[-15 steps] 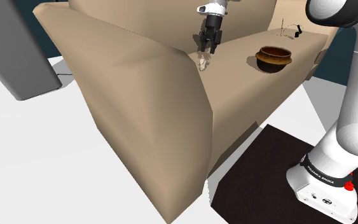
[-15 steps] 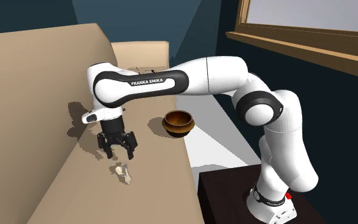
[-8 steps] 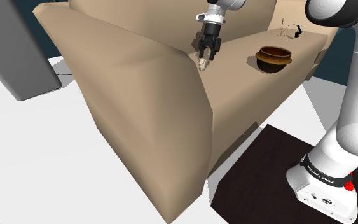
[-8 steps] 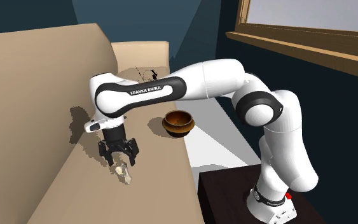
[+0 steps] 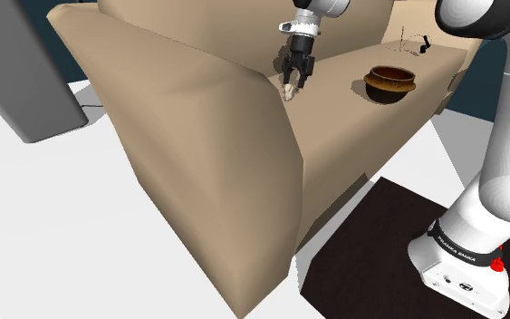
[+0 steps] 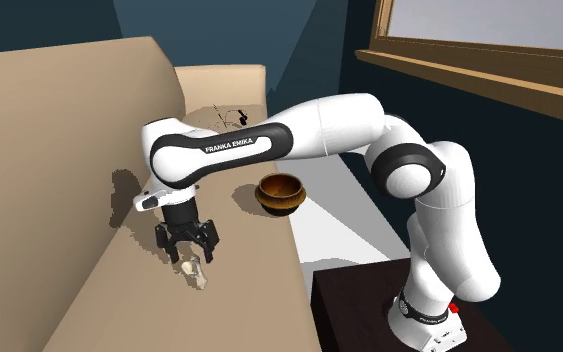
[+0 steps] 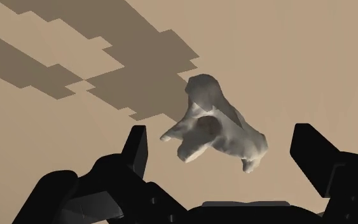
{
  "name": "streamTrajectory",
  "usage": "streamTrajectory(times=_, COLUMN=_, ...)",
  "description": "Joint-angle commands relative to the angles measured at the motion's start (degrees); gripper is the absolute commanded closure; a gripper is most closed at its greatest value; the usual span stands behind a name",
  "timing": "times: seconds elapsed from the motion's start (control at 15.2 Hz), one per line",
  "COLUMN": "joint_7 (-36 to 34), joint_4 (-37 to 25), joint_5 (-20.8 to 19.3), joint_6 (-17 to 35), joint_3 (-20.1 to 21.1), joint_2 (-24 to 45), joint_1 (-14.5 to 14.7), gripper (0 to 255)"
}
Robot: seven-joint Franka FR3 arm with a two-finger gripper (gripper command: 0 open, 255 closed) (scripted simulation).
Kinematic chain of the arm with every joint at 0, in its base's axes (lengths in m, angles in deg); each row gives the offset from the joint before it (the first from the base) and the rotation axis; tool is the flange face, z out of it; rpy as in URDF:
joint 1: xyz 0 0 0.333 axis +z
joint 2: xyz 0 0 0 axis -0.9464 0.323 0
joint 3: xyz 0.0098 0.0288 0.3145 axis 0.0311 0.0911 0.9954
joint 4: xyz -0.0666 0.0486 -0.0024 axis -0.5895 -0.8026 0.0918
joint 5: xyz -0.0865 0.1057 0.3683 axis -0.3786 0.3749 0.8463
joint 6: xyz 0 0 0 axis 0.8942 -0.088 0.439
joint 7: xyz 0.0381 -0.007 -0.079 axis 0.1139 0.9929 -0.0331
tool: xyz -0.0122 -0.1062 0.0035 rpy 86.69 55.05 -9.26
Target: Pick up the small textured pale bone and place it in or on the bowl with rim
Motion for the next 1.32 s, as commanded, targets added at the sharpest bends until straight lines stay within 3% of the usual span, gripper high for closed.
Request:
streamTrajectory(times=0.0, joint_7=0.0, joint_4=0.0, joint_5=0.0, joint_6=0.0, joint_3=0.0, joint_2=0.0, joint_1=0.0, gripper=255)
streamTrajectory(times=0.59, joint_7=0.0, joint_4=0.0, joint_5=0.0, joint_6=0.0, joint_3=0.0, joint_2=0.0, joint_1=0.0, gripper=255)
streamTrajectory(times=1.25, joint_7=-1.9, joint_4=-7.8, joint_5=-0.1, joint_6=-7.4, joint_3=-0.1, joint_2=0.1, joint_1=-0.6, gripper=255)
